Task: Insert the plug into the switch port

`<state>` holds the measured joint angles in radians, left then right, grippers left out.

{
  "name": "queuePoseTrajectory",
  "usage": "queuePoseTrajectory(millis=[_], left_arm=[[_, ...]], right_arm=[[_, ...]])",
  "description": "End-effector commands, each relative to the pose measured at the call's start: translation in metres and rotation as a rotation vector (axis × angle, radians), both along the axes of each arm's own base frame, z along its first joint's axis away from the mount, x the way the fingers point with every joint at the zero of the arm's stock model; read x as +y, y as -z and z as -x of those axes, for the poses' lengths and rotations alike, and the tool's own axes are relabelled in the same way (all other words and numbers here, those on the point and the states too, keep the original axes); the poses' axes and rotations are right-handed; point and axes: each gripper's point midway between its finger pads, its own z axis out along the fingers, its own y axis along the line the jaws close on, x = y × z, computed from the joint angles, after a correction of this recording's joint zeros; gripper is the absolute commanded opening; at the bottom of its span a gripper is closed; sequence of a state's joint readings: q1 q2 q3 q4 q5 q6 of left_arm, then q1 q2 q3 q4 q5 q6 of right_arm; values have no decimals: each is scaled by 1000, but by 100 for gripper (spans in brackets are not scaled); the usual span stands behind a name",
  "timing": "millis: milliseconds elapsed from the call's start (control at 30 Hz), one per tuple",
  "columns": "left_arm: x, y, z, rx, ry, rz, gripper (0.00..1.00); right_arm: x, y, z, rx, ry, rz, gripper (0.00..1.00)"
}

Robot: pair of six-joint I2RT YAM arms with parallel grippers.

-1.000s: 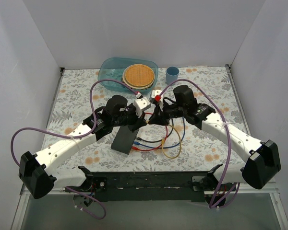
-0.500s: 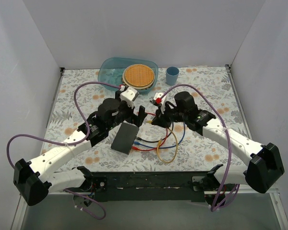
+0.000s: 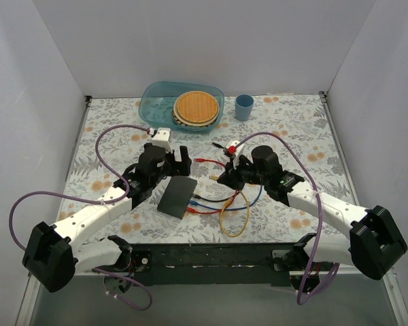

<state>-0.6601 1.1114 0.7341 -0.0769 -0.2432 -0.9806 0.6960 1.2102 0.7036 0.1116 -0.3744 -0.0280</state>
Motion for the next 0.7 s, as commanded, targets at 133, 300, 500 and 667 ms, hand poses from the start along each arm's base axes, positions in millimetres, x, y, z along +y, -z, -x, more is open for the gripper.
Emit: queuePoseTrajectory(millis=[133, 300, 500, 667], left_arm=[[24, 47, -7, 179, -52, 164, 98], [38, 80, -3, 301, -76, 213, 98], [43, 98, -2, 349, -52, 286, 96], [43, 109, 1, 388, -29, 319, 90]], right_arm=[[12, -3, -8, -15, 39, -113, 1], [17, 18, -7, 31, 48, -117, 1], [21, 38, -10, 53, 77, -131, 1], [27, 43, -14, 38, 98, -154, 1]])
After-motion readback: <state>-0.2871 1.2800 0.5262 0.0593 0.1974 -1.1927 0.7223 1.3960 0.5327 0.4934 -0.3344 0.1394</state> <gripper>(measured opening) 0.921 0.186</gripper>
